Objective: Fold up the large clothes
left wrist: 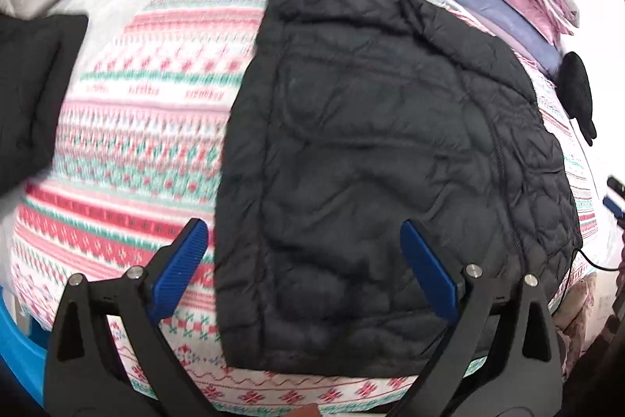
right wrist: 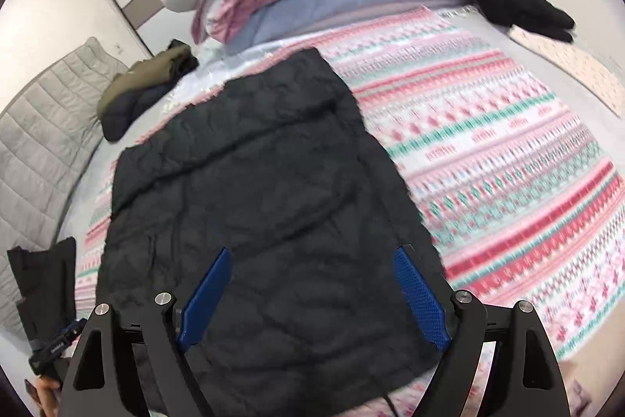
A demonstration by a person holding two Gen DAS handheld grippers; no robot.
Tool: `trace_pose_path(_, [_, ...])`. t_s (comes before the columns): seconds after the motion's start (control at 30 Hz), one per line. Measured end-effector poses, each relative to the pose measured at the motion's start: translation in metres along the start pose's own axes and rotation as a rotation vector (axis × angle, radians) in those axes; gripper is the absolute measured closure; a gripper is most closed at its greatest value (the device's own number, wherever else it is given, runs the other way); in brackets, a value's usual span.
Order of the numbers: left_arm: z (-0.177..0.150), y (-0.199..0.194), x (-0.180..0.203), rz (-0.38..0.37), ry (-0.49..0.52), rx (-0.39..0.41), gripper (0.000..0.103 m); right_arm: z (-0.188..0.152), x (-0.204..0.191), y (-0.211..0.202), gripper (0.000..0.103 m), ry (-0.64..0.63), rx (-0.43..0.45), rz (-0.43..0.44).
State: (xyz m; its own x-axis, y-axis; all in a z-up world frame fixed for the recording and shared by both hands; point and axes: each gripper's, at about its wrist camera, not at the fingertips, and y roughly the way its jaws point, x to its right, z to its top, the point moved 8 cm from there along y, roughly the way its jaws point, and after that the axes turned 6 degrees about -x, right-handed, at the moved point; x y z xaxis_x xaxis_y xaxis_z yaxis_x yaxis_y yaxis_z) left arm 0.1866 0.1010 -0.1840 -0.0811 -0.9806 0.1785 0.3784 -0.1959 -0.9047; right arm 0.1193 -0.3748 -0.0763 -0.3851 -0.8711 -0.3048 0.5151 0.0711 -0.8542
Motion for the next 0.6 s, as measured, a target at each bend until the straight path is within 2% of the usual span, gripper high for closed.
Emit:
trace_pose_path(0.17, [-0.018,0.016,-0.017,-0.033,-0.048,-0.053,0.005,-0.024,0.034,0.009,0.017,0.024,-0.051,-0.030])
trace_pose_path(0.33, [-0.028,0.033,-0.022,-0.020,-0.054,-0.091,0.005,-0.046,0.056,0.025,0.017,0.047,-0.103,-0.014])
trace_pose_path(0.6, [-0.029,0.040,-0.018,-0.004,-0.033,-0.089,0.005,-0.062,0.063,0.057,0.017,0.058,-0.174,-0.011])
